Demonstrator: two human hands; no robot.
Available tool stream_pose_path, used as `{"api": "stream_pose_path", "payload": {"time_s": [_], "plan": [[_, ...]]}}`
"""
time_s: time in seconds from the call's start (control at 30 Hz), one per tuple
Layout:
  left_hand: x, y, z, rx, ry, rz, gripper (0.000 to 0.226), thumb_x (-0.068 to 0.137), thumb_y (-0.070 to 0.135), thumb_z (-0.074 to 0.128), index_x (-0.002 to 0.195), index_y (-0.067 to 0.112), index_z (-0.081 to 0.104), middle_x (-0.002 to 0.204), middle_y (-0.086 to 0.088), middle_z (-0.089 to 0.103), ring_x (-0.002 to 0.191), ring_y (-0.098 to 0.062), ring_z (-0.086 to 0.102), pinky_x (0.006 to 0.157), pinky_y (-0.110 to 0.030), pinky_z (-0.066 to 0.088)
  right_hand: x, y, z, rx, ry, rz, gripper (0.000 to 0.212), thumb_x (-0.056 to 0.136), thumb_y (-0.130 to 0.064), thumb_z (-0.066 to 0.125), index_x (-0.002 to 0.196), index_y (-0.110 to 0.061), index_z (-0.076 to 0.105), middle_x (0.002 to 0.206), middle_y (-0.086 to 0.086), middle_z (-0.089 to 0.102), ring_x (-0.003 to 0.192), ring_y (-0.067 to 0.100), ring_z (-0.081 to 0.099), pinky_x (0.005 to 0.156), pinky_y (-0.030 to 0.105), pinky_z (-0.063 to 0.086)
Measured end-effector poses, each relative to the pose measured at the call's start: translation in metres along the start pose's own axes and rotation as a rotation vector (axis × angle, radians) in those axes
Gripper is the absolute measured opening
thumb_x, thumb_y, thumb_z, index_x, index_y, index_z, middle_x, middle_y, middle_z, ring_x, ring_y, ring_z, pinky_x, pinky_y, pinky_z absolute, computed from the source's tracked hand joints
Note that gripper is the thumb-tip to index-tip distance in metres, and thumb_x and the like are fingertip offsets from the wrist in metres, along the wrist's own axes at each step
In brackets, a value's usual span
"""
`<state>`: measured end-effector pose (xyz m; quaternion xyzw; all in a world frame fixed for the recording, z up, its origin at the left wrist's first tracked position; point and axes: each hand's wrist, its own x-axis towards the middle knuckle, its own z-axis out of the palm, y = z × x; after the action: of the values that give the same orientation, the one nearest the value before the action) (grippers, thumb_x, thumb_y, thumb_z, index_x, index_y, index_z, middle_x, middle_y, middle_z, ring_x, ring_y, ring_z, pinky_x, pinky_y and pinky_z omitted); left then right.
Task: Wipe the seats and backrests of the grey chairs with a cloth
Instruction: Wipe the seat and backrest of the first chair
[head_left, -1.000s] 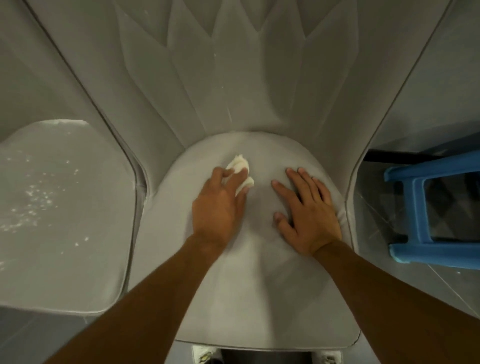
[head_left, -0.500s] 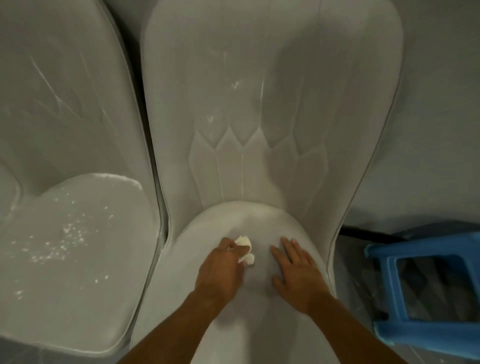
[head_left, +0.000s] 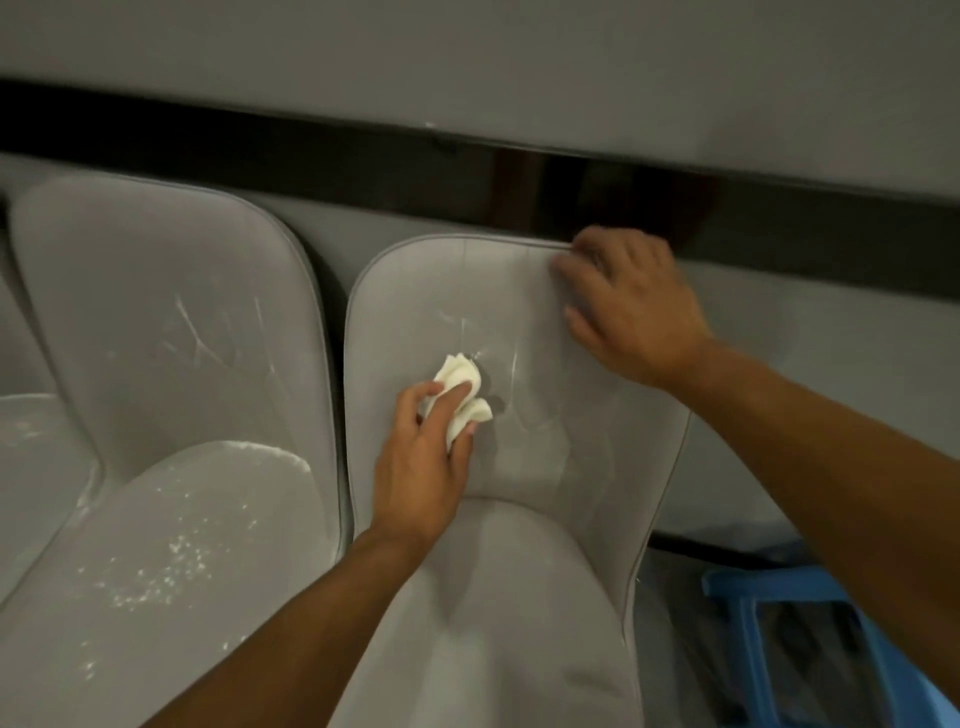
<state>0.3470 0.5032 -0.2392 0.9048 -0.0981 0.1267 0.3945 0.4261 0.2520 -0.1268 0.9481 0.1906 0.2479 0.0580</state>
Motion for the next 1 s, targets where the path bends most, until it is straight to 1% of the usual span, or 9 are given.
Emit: {"api": "stream_pose_path", "payload": {"time_s": [0.07,0.13,0.4,0.5,0.6,0.7,0.77,0.9,1.0], "plan": [[0.016,0.0,-0.004,0.01,0.032,0.011,0.045,0.098,0.028,0.065,0.141,0.032,0.055,0.142,0.009,0.04,0.107,-0.013,0.057,0.085,-0.039,0.059,-0.004,0.007,0.016,-0.033,-0.045,-0.055,0.059,0.094,-0.042,0.055,0.146,-0.015,0.042,0.145,0.016,0.04,0.129,0.039,0.037,0.108,0.05,0.029],[0.031,-0.003,-0.007,0.011,0.063,0.055,0.045,0.097,0.026,0.065,0.141,0.029,0.055,0.142,0.006,0.04,0.11,-0.013,0.056,0.085,-0.039,0.059,-0.006,0.012,0.026,-0.02,0.026,-0.05,0.06,0.095,-0.044,0.053,0.147,-0.015,0.041,0.144,0.016,0.041,0.129,0.038,0.036,0.107,0.049,0.029],[0.08,-0.007,-0.022,0.047,0.202,0.132,0.043,0.097,0.029,0.064,0.138,0.019,0.06,0.137,0.0,0.045,0.117,-0.018,0.055,0.091,-0.036,0.058,-0.002,0.018,0.031,0.13,0.103,-0.111,0.074,0.083,-0.052,0.056,0.14,-0.007,0.045,0.139,0.018,0.047,0.124,0.037,0.042,0.1,0.046,0.033],[0.09,0.011,-0.015,-0.026,0.219,0.136,0.046,0.098,0.033,0.059,0.141,0.015,0.058,0.139,-0.001,0.047,0.122,-0.016,0.053,0.099,-0.033,0.054,-0.003,0.023,0.018,0.276,0.063,-0.121,0.07,0.085,-0.045,0.056,0.141,-0.006,0.042,0.14,0.019,0.044,0.125,0.035,0.043,0.103,0.043,0.034],[0.104,0.035,0.004,-0.07,0.145,0.231,0.046,0.098,0.023,0.065,0.143,0.015,0.056,0.142,-0.003,0.048,0.125,-0.019,0.053,0.103,-0.037,0.051,-0.02,0.044,0.009,0.278,0.02,-0.153,0.06,0.093,-0.033,0.051,0.142,0.0,0.045,0.141,0.023,0.042,0.126,0.036,0.044,0.106,0.043,0.034],[0.117,0.067,0.036,0.041,0.027,0.479,0.048,0.092,0.015,0.073,0.138,0.015,0.061,0.141,-0.013,0.054,0.124,-0.031,0.055,0.098,-0.045,0.053,-0.043,0.067,0.019,0.172,0.028,-0.117,0.056,0.098,-0.027,0.043,0.146,0.001,0.039,0.143,0.022,0.039,0.127,0.037,0.042,0.104,0.049,0.034],[0.124,0.073,0.044,0.118,0.004,0.608,0.054,0.086,0.011,0.079,0.137,0.015,0.061,0.139,-0.016,0.054,0.12,-0.037,0.057,0.088,-0.05,0.058,-0.05,0.066,0.036,0.146,0.069,-0.073,0.056,0.098,-0.021,0.044,0.15,-0.002,0.032,0.146,0.019,0.034,0.131,0.037,0.038,0.103,0.052,0.033],[0.134,0.047,0.019,0.273,-0.02,0.672,0.068,0.087,0.014,0.076,0.145,0.031,0.044,0.144,-0.004,0.042,0.116,-0.037,0.058,0.075,-0.049,0.06,-0.052,0.059,0.057,0.102,0.208,-0.027,0.059,0.094,-0.01,0.053,0.149,-0.004,0.03,0.145,0.017,0.032,0.132,0.037,0.036,0.101,0.051,0.031],[0.13,0.023,-0.01,0.342,0.024,0.64,0.062,0.086,0.015,0.079,0.142,0.029,0.054,0.14,-0.008,0.052,0.111,-0.035,0.06,0.072,-0.048,0.06,-0.054,0.062,0.058,0.083,0.251,-0.054,0.057,0.095,-0.013,0.054,0.147,-0.003,0.033,0.145,0.017,0.032,0.13,0.037,0.037,0.1,0.05,0.032]]}}
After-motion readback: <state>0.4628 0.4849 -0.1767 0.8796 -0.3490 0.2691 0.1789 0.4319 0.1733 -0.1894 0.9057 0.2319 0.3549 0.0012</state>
